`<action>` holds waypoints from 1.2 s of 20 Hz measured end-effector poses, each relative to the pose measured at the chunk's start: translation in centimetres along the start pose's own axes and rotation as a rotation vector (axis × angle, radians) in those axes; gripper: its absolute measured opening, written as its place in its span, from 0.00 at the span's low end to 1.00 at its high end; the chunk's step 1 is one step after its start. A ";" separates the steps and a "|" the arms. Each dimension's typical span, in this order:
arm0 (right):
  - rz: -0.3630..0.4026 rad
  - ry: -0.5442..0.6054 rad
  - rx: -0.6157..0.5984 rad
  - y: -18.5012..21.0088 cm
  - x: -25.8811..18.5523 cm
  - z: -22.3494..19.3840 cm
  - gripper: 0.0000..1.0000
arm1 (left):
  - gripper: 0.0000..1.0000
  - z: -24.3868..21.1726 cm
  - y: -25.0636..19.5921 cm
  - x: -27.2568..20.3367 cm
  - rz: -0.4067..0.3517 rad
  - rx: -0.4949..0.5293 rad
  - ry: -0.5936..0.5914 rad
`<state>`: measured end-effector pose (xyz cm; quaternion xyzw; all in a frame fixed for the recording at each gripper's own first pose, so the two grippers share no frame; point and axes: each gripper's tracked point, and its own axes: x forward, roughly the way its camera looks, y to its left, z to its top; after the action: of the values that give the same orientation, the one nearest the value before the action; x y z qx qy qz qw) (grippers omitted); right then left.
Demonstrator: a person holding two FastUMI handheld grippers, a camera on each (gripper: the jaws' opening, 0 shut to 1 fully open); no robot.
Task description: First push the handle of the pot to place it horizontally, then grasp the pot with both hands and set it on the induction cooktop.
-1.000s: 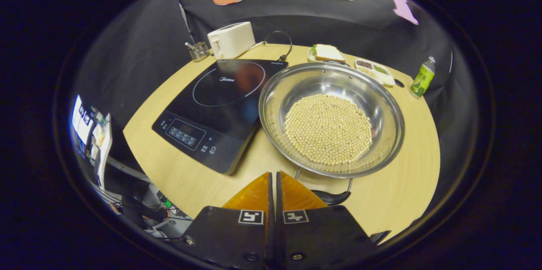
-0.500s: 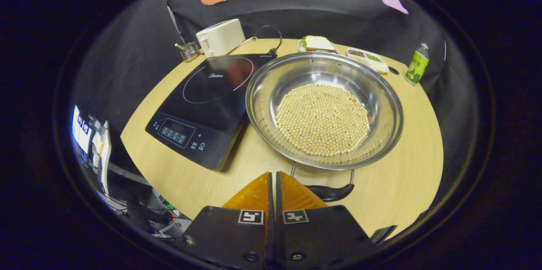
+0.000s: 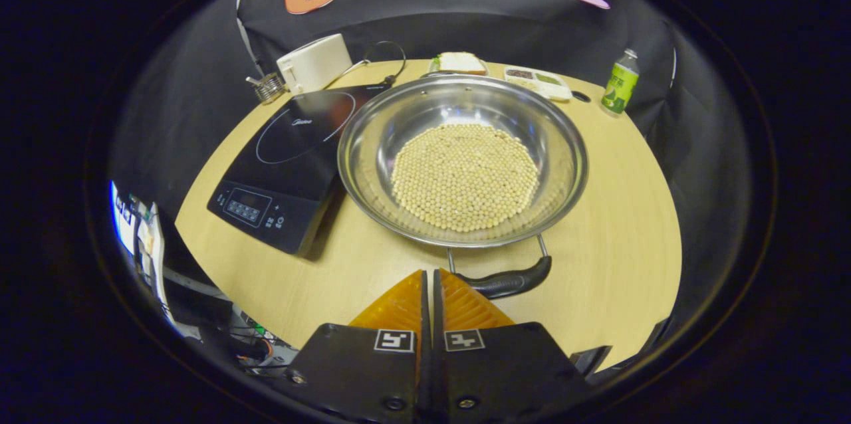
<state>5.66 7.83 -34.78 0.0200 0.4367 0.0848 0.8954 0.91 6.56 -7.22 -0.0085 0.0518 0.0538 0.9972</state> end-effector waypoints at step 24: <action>-0.180 -0.058 0.078 -14.3 -1.0 3.3 0.01 | 0.96 -0.8 -2.7 0.2 0.015 -0.008 0.029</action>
<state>9.53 -6.29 -33.54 0.0181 0.4135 -0.0136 0.9102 1.31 3.83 -7.96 -0.0130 0.0659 0.0613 0.9959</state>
